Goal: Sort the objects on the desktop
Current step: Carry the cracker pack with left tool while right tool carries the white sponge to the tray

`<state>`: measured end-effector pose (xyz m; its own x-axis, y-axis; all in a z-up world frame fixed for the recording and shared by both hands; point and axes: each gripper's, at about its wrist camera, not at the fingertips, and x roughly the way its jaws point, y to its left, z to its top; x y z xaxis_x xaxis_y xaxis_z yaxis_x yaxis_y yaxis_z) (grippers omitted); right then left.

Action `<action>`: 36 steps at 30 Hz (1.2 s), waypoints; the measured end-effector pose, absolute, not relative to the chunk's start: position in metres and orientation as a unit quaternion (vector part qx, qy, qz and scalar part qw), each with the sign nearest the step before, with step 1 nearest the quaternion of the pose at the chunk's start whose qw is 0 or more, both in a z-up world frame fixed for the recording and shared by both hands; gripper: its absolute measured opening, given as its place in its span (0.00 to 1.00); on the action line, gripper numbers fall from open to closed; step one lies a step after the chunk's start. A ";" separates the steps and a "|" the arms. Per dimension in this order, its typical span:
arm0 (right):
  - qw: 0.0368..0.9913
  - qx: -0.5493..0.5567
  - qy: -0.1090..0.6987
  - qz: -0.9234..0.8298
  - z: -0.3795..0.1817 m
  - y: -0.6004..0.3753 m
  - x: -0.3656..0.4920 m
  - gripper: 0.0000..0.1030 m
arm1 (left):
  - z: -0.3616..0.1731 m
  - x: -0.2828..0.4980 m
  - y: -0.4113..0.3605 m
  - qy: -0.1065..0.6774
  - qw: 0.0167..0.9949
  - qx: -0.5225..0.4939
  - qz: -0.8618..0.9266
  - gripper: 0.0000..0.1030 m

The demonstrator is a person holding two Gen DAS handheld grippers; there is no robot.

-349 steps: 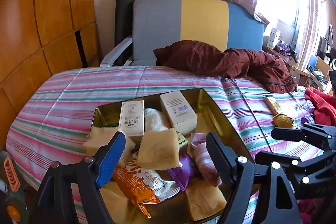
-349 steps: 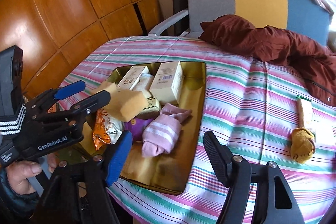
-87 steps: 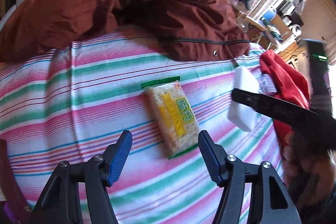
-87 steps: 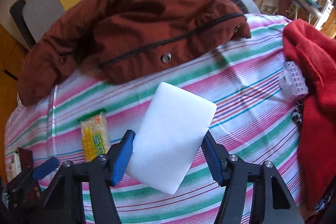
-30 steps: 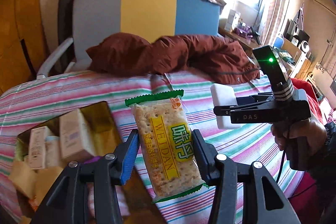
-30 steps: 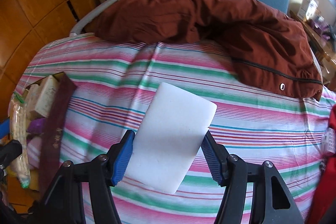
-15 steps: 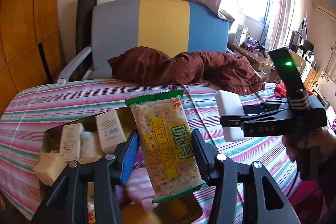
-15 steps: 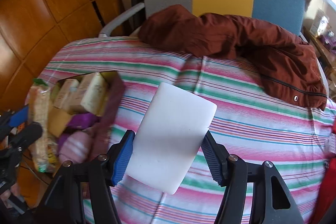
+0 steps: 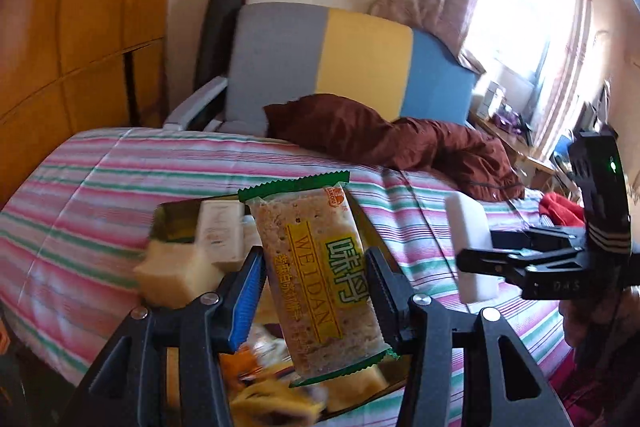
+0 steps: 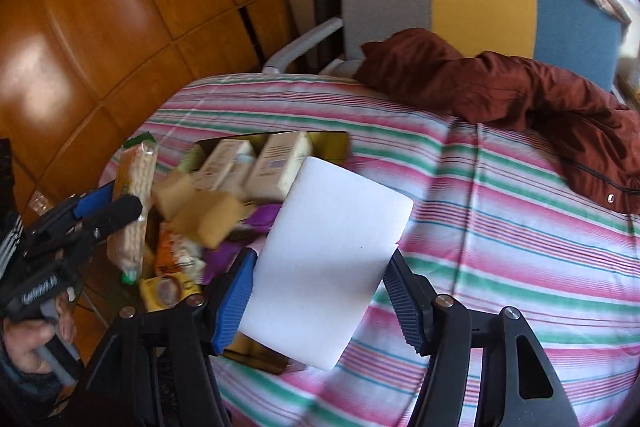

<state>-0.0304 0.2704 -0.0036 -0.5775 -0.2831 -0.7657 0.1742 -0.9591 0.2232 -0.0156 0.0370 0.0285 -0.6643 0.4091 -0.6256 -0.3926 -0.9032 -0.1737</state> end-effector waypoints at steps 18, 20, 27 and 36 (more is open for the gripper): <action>0.157 0.451 -0.038 -0.878 -0.017 0.214 -0.063 0.63 | -0.004 -0.017 0.023 0.001 0.184 -0.362 0.914 0.49; 0.156 0.451 -0.034 -0.878 -0.015 0.212 -0.071 0.63 | -0.005 -0.016 0.031 0.015 0.186 -0.361 0.914 0.49; 0.160 0.450 -0.041 -0.878 -0.011 0.209 -0.092 0.63 | -0.014 -0.015 0.045 0.044 0.182 -0.361 0.914 0.49; 0.169 0.460 -0.053 -0.870 -0.017 0.209 -0.110 0.65 | -0.022 -0.024 0.050 0.043 0.182 -0.371 0.910 0.49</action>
<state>-0.1096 0.2088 -0.0166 -0.5189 -0.3430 -0.7830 0.2458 -0.9371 0.2476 -0.0244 0.0498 -0.0224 -0.6590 0.2989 -0.6902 -0.3630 -0.9301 -0.0562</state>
